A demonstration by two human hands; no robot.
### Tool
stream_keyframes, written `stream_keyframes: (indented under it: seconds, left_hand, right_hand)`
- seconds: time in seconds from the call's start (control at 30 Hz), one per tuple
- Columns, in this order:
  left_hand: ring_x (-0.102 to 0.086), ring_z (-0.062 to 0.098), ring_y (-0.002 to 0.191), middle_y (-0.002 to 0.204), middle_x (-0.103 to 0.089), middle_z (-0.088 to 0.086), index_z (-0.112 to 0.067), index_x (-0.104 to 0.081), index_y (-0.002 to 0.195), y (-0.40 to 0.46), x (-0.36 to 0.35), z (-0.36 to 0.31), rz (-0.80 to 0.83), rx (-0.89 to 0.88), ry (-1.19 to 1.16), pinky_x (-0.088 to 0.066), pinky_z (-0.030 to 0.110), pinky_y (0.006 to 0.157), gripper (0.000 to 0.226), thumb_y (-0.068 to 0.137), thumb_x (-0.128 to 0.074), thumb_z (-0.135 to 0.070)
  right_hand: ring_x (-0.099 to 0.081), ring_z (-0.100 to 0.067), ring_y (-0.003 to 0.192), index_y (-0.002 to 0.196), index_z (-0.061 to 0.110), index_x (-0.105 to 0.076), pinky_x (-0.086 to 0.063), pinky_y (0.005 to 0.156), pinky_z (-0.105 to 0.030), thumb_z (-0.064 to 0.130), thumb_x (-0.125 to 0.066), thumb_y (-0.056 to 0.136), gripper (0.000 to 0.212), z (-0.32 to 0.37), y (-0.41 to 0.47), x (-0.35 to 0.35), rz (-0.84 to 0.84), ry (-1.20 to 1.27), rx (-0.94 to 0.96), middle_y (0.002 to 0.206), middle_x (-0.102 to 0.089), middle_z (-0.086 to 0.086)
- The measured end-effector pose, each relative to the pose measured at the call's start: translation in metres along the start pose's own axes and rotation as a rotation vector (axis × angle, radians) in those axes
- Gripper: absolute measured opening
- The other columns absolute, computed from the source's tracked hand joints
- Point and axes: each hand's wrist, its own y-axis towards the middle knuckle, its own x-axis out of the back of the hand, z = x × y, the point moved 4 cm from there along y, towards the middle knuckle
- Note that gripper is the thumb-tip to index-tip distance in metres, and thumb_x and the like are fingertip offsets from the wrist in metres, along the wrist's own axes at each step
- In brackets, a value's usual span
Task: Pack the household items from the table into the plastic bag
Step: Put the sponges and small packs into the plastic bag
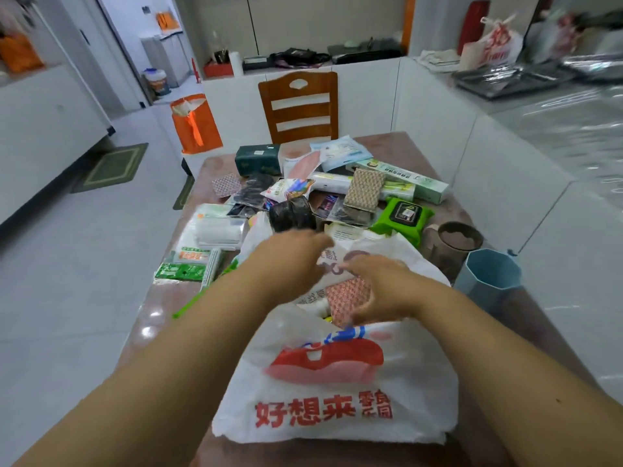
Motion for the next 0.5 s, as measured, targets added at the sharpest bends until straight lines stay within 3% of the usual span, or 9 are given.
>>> stream_keyframes:
  seconds: [0.07,0.13,0.23,0.37,0.43,0.5]
  left_hand:
    - [-0.052,0.027,0.123,0.141,-0.049,0.006,-0.025,-0.027,0.148,-0.004,-0.032,0.020,0.283,0.156,0.152,-0.045,0.040,0.096,0.084,0.079,-0.063,-0.059]
    - [-0.045,0.030,0.132,0.153,-0.034,0.008,-0.028,-0.004,0.153,-0.030,-0.058,0.044,0.467,0.325,0.089,-0.041,0.043,0.104,0.120,0.062,-0.067,-0.073]
    - [-0.033,0.024,0.141,0.161,-0.021,-0.001,-0.036,0.005,0.152,-0.079,-0.091,0.057,0.627,0.341,-0.062,-0.032,0.041,0.113,0.129,0.052,-0.059,-0.086]
    - [-0.039,0.011,0.135,0.153,-0.030,-0.020,-0.050,-0.026,0.143,-0.107,-0.088,0.053,0.467,0.213,-0.093,-0.036,0.034,0.109,0.092,0.062,-0.020,-0.094]
    - [-0.050,0.008,0.119,0.137,-0.050,-0.018,-0.046,-0.045,0.130,-0.104,-0.080,0.050,0.353,0.164,-0.120,-0.042,0.030,0.098,0.095,0.062,0.003,-0.091]
    - [-0.058,0.012,0.098,0.113,-0.066,-0.008,-0.036,-0.055,0.119,-0.094,-0.074,0.050,0.206,0.150,-0.103,-0.044,0.029,0.085,0.071,0.084,-0.009,-0.076]
  right_hand:
    - [-0.011,-0.020,0.146,0.151,0.035,-0.007,-0.012,0.117,-0.050,0.067,-0.070,0.062,0.114,-0.009,-0.010,-0.016,0.148,-0.049,-0.058,0.160,-0.012,0.004]
    - [-0.002,-0.023,0.148,0.151,0.034,0.008,-0.006,0.118,-0.051,0.069,-0.068,0.061,0.123,-0.020,-0.025,-0.032,0.216,-0.116,-0.095,0.161,0.002,0.002]
    - [0.015,-0.023,0.147,0.147,0.038,0.022,0.002,0.118,-0.054,0.071,-0.069,0.058,0.132,-0.032,-0.047,-0.057,0.267,-0.117,-0.153,0.160,0.018,0.004]
    - [0.023,-0.018,0.145,0.143,0.044,0.025,0.002,0.118,-0.052,0.074,-0.070,0.053,0.134,-0.023,-0.057,-0.059,0.152,-0.096,-0.096,0.156,0.027,0.010]
    - [0.029,-0.012,0.141,0.143,0.047,0.022,0.008,0.117,-0.047,0.076,-0.070,0.052,0.133,-0.006,-0.056,-0.052,0.125,-0.091,0.017,0.152,0.032,0.018]
    - [0.029,-0.008,0.140,0.146,0.051,0.009,0.013,0.114,-0.047,0.077,-0.068,0.053,0.124,0.014,-0.057,-0.049,0.161,-0.117,0.124,0.154,0.027,0.021]
